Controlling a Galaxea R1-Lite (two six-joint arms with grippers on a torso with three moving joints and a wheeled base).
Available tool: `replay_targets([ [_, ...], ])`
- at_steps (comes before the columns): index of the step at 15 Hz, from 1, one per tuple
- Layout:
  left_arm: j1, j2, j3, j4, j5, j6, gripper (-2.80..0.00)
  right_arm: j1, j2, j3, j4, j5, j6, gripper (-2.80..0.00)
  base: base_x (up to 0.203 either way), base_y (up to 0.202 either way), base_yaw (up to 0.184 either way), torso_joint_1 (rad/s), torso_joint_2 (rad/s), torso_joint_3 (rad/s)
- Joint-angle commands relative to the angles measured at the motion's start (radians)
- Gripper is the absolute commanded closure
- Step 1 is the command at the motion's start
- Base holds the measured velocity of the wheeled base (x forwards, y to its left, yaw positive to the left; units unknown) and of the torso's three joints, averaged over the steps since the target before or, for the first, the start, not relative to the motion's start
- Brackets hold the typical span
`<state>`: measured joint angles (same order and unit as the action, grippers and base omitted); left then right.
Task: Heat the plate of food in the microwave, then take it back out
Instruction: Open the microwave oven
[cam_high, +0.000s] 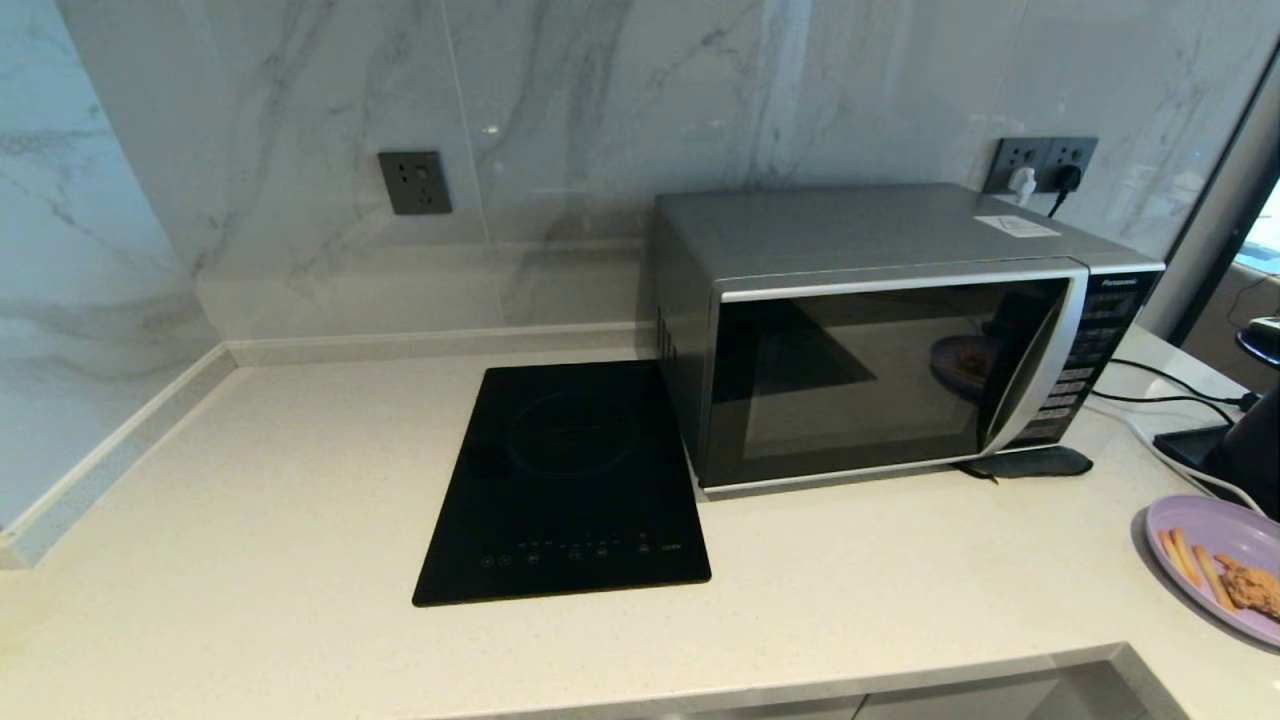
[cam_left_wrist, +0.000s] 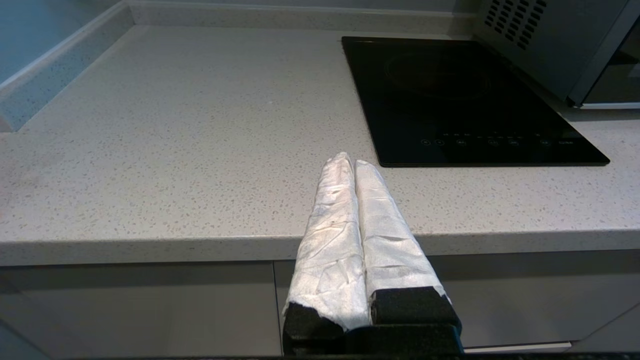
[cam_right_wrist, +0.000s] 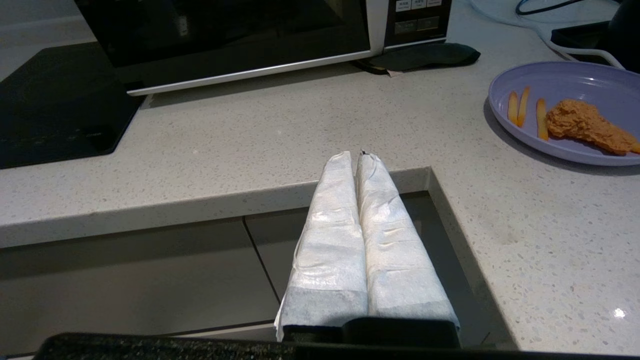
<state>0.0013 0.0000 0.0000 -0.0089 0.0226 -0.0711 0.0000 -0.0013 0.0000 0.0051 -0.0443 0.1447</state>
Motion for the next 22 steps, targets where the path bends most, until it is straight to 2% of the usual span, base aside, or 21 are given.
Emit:
replay_targets([
  [1, 0.000, 0.002, 0.000, 0.000, 0.000, -0.001, 0.00, 0.000, 0.001, 0.003, -0.001, 0.000, 0.000, 0.00, 0.000, 0.000, 0.000, 0.000, 0.00, 0.000],
  [13, 0.000, 0.002, 0.000, 0.000, 0.000, -0.001, 0.00, 0.000, 0.001, 0.000, 0.004, -0.011, -0.004, 0.00, 0.000, 0.000, 0.000, 0.000, 0.00, 0.000],
  [15, 0.000, 0.002, 0.000, 0.000, 0.000, -0.001, 0.00, 0.000, 0.017, -0.040, 0.014, -0.011, -0.005, 0.00, 0.000, 0.000, 0.000, 0.000, 0.00, 0.000],
  [18, 0.000, 0.002, 0.000, 0.000, 0.000, -0.001, 0.00, 0.000, 0.105, -0.190, 0.058, -0.014, -0.004, 0.00, 0.000, 0.000, 0.000, 0.000, 0.00, 0.000],
  [19, 0.000, 0.002, 0.000, 0.000, 0.000, -0.001, 0.00, 0.000, 0.147, -0.241, 0.066, -0.028, -0.004, 0.00, 0.000, 0.000, 0.000, 0.000, 0.00, 0.000],
  [20, 0.000, 0.002, 0.000, 0.000, 0.000, -0.001, 0.00, -0.003, 0.197, -0.281, 0.071, -0.076, -0.005, 0.00, 0.000, 0.000, 0.000, 0.000, 0.00, 0.000],
  [22, 0.000, 0.002, 0.000, 0.000, 0.000, -0.001, 0.00, -0.011, 0.340, -0.375, 0.078, -0.217, -0.006, 0.00, 0.000, 0.000, 0.000, 0.000, 0.00, 0.000],
])
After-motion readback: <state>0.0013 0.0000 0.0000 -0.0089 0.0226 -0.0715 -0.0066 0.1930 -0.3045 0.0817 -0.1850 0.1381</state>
